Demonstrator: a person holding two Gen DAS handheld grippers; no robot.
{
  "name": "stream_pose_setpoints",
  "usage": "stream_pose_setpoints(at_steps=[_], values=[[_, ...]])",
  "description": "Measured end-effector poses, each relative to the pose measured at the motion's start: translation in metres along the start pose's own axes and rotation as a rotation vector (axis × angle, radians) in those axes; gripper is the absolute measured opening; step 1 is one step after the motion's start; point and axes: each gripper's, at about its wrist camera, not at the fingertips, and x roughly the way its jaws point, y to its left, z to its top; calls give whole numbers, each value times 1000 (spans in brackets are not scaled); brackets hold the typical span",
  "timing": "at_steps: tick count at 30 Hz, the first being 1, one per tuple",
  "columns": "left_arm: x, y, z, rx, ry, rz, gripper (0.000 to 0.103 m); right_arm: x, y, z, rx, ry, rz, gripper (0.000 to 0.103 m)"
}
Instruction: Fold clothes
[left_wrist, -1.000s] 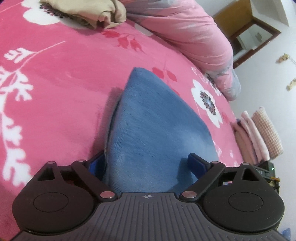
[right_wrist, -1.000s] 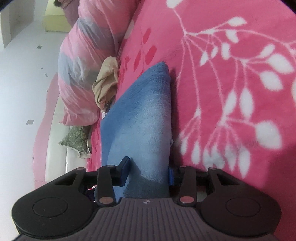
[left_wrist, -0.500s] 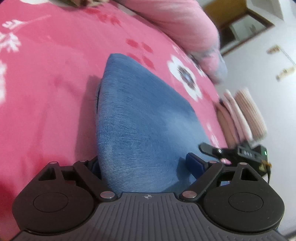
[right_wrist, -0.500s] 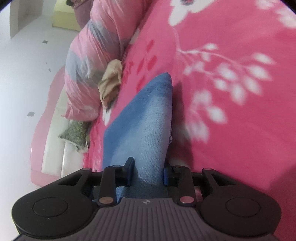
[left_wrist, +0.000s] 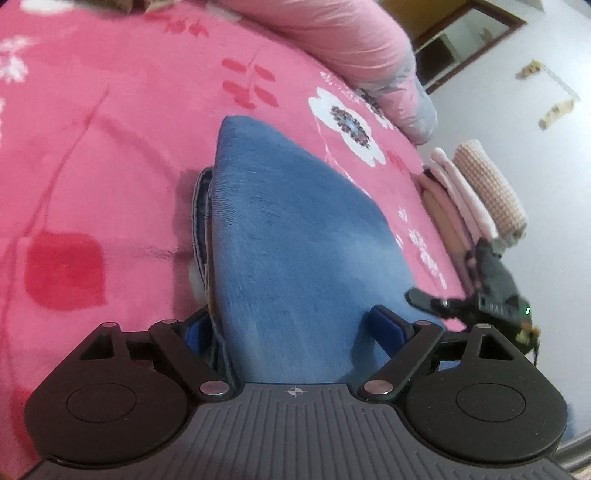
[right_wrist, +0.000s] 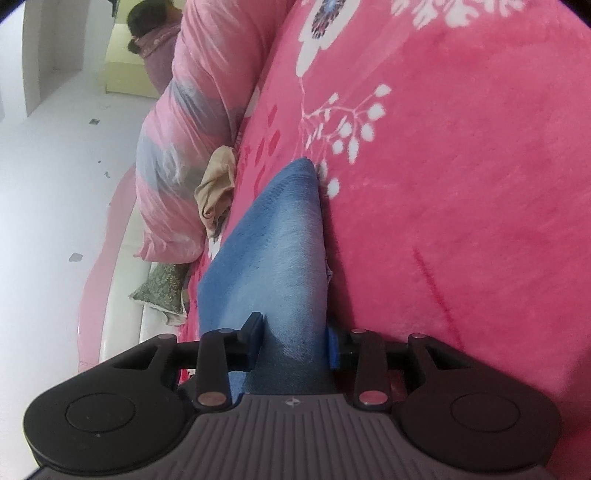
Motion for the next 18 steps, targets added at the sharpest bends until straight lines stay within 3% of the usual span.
stream_pose_setpoints(at_steps=[12, 14, 18], values=[[24, 3, 17, -28, 59, -53, 95, 5, -6, 9, -2, 34, 38, 37], [22, 5, 15, -38, 56, -64, 93, 9, -5, 12, -8, 42, 39, 37], [9, 7, 4, -11, 43, -77, 78, 14, -2, 13, -29, 57, 42, 36]])
